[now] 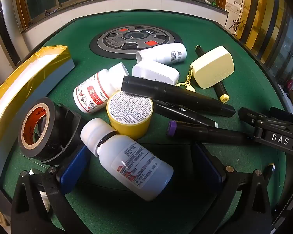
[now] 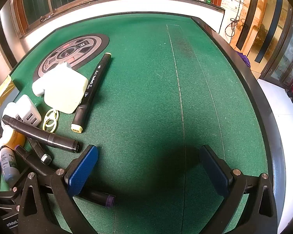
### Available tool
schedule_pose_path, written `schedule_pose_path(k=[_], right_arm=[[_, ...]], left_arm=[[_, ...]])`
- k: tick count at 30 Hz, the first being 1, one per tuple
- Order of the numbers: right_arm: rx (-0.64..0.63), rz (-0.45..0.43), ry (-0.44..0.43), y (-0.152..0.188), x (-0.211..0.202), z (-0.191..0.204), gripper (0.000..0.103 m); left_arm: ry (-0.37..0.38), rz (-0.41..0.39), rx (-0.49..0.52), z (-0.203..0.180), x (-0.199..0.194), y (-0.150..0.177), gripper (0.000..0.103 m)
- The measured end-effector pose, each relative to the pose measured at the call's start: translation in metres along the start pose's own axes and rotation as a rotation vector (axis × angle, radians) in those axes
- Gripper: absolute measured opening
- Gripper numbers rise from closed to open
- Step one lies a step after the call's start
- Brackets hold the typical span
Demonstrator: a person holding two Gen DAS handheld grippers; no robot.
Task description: Organize rigid objects
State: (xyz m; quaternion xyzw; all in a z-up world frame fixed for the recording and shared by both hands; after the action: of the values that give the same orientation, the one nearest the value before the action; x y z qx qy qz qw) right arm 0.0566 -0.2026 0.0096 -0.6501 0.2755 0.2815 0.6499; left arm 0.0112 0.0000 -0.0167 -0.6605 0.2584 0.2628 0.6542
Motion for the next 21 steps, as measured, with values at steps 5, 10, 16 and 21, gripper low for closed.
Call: schedule_pose_path(k=[5,10,16,21], right_arm=[[-0.002,0.001,0.001,0.0002,0.0001,0.0001,0.102],[-0.001,0.001,0.002,0.0004,0.0001,0.0001,0.102],[-0.002,0.001,0.002,0.0009,0.0002,0.0004,0.102],[-0.001,0.001,0.003,0.0011,0.0003,0.0006,0.102]], left_arm=[[0.001,-0.003,-0.001,0.0000,0.0000,-0.0001,0.103],[0.000,-0.003,-0.004,-0.0001,0.0001,-0.0003,0.103],[0.023,0.011,-0.001,0.0041,0.0036,-0.0042,0.103],[0.072,0.004,-0.001,0.0046,-0.0039,-0.0012,0.103]])
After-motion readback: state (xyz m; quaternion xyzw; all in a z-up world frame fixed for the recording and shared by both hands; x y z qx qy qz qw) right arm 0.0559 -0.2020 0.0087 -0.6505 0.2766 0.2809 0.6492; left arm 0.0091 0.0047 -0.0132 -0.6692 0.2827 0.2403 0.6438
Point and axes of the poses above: each gripper's, at about its wrist camera, not at the fingertips, and x roughly the way its jaws point, z to its left, y to its underside, the point moved 2 cm from there along x, roughly the way its jaws point, and after that the axes turned 13 degrees about -z, right-handed, at the moved point
